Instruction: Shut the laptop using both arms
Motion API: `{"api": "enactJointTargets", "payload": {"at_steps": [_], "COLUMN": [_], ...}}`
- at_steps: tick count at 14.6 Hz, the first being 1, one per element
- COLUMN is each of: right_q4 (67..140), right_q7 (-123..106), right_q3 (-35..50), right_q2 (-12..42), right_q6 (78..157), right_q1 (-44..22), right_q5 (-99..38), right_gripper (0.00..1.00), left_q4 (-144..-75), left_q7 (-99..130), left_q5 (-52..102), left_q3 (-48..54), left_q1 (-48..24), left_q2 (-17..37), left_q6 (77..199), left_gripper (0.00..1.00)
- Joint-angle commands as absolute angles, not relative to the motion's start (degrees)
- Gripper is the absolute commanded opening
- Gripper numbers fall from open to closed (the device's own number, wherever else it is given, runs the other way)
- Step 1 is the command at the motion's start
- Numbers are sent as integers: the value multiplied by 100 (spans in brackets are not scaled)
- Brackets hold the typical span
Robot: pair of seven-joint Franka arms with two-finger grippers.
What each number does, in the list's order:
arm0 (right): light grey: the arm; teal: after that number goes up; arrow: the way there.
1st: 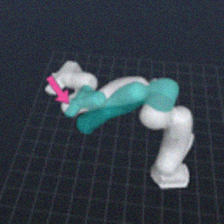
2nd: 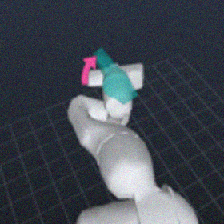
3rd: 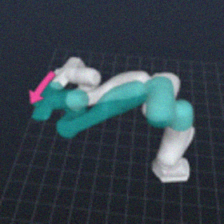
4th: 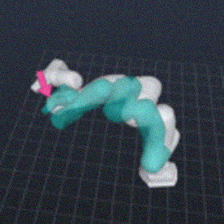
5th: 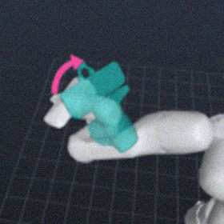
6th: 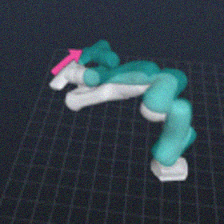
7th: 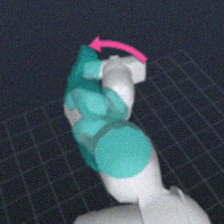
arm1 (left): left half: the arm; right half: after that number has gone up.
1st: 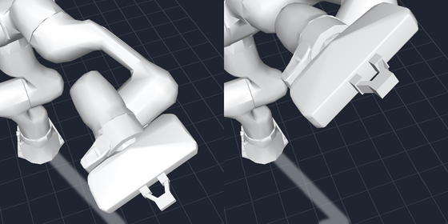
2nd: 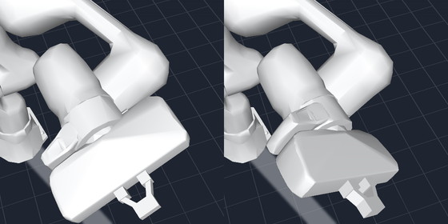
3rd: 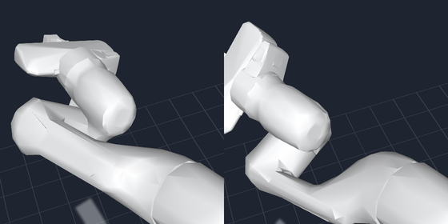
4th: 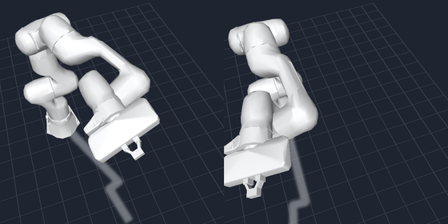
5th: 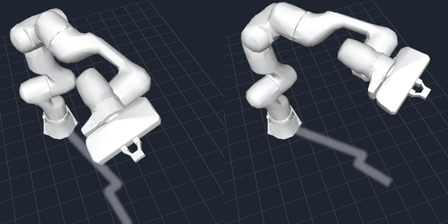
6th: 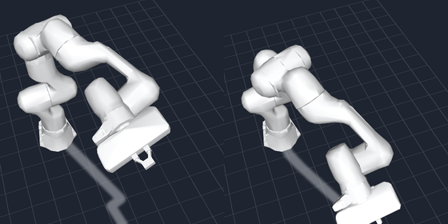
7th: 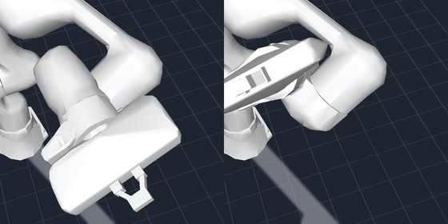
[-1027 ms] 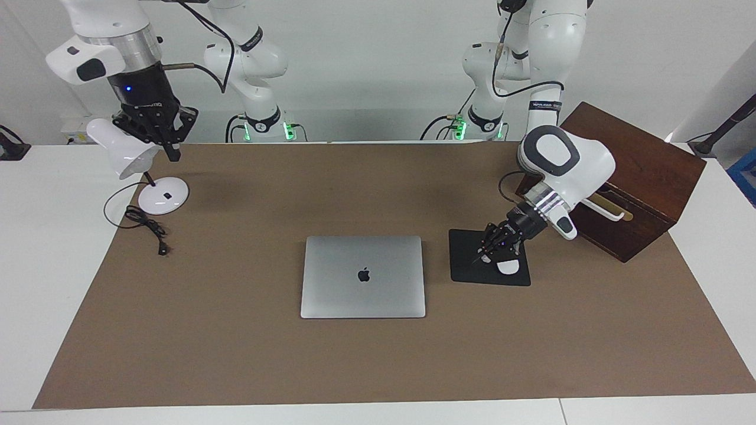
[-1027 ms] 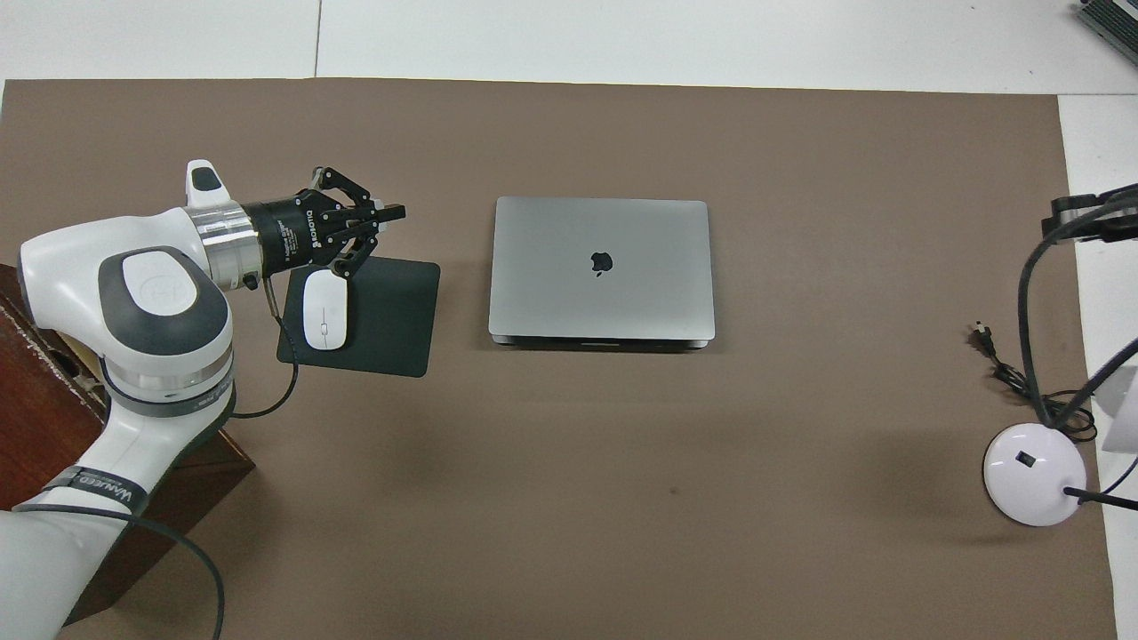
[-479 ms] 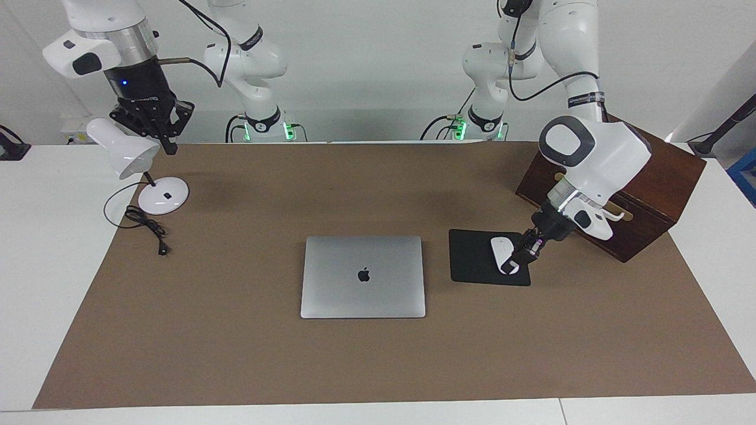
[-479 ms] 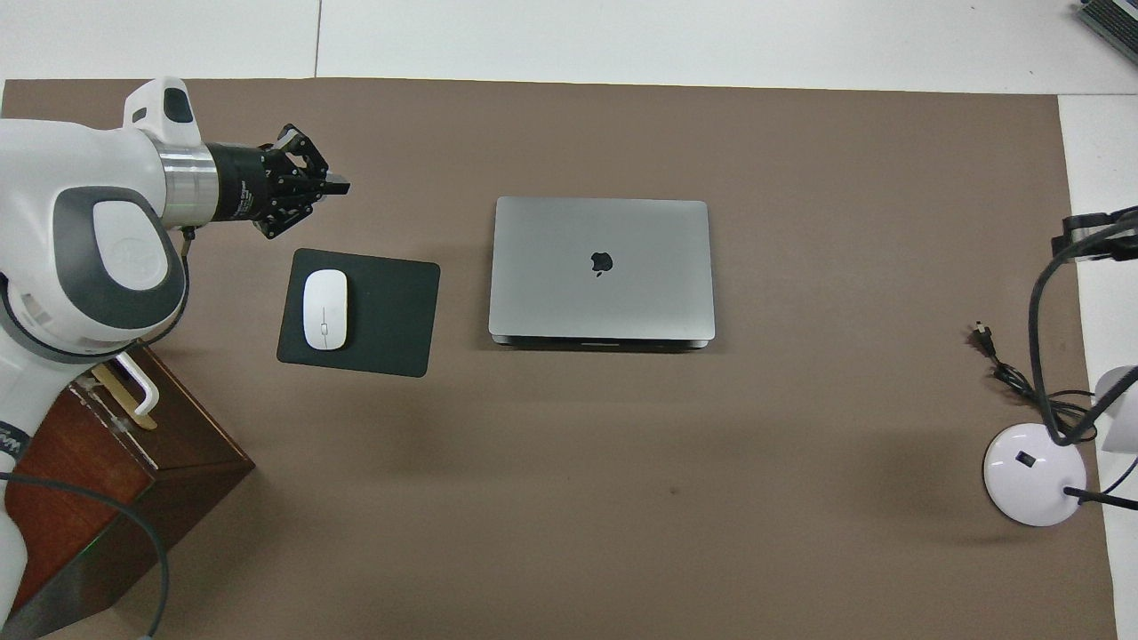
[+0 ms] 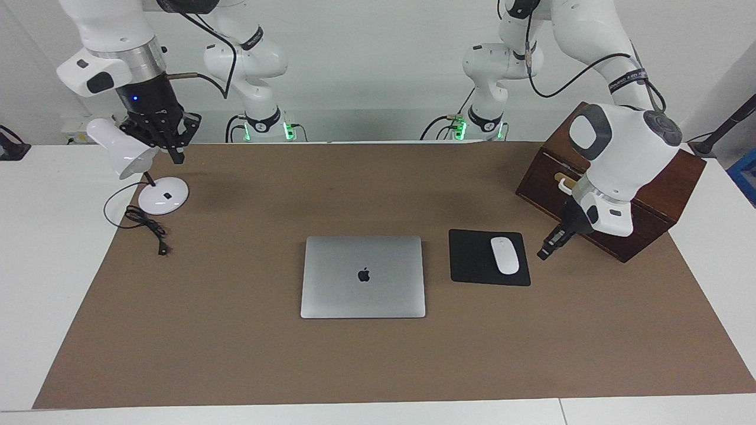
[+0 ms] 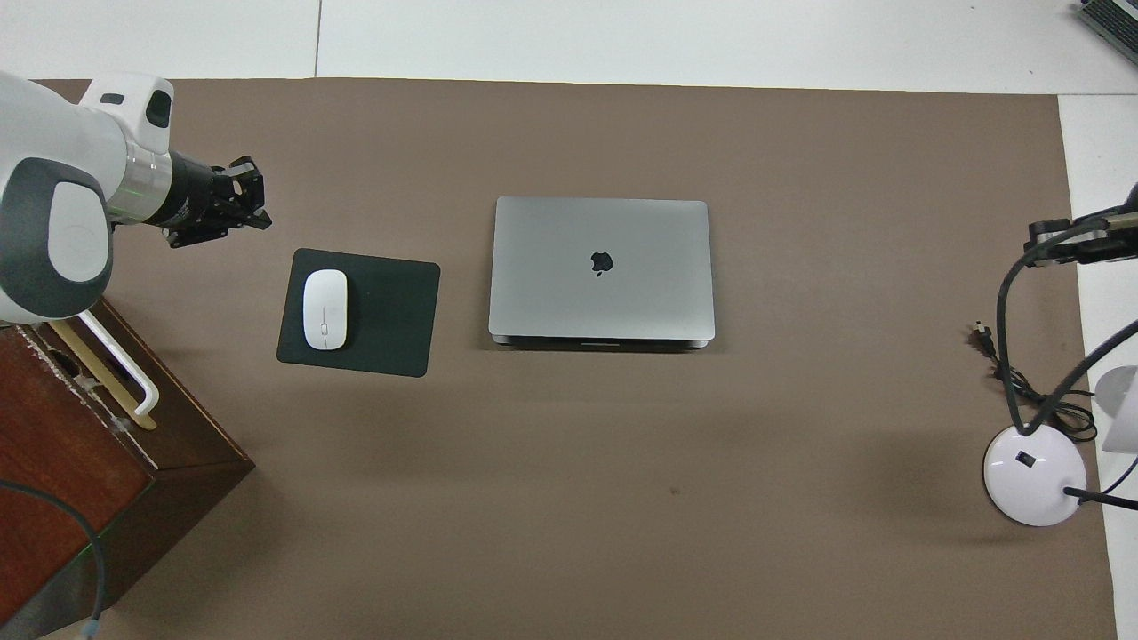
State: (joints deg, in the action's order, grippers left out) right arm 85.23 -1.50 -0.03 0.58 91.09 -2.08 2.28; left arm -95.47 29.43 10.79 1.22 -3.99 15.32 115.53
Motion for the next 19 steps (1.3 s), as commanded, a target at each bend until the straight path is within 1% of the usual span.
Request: {"api": "enactJointTargets", "payload": {"at_steps": [1, 2, 5, 6, 7, 8, 11, 14, 15, 16, 17, 18, 19], "right_q4": [9016, 9078, 9132, 9141, 9132, 9114, 9097, 9079, 9079, 9079, 9079, 9079, 9079], "right_q7": [-246, -237, -229, -229, -237, -237, -229, -237, -237, -246, -246, -246, -255], "right_q3": [-62, -62, -62, -62, -62, -62, -62, -62, -62, -62, -70, -70, -70], "right_q2": [-114, -123, -123, -123, -123, -123, -123, -123, -123, -123, -123, -123, -123], "right_q6": [9456, 9501, 9562, 9554, 9554, 9536, 9545, 9536, 9536, 9536, 9536, 9536, 9527], "right_q1": [-202, -202, -202, -193, -193, -185, -176, -167, -167, -176, -176, -184, -185], "right_q5": [158, 132, 123, 132, 123, 123, 123, 123, 123, 123, 123, 123, 123], "right_gripper": [31, 62, 69, 78, 92, 99, 100, 100, 100, 100, 100, 100, 100], "left_q4": [-9466, -9466, -9527, -9545, -9536, -9554, -9650, -10053, -10133, -10160, -10204, -10213, -10213], "left_q7": [2498, 2348, 2127, 1996, 1682, 1435, 1030, 730, 721, 703, 721, 721, 729], "left_q5": [608, 554, 194, 106, -34, -105, -123, -123, -114, -114, -123, -123, -114], "left_q3": [106, 105, 114, 106, 105, 105, 114, 123, 123, 123, 132, 141, 141], "left_q1": [-360, -352, -334, -334, -334, -325, -62, 175, 193, 193, 193, 193, 193], "left_q2": [1232, 1109, 783, 695, 599, 485, 177, -385, -413, -413, -422, -413, -404], "left_q6": [10708, 10392, 9740, 9529, 9353, 9238, 8878, 8877, 8938, 8991, 9052, 9053, 9061], "left_gripper": [0, 0, 0, 0, 0, 0, 0, 0, 0, 11, 15, 29, 57]}}
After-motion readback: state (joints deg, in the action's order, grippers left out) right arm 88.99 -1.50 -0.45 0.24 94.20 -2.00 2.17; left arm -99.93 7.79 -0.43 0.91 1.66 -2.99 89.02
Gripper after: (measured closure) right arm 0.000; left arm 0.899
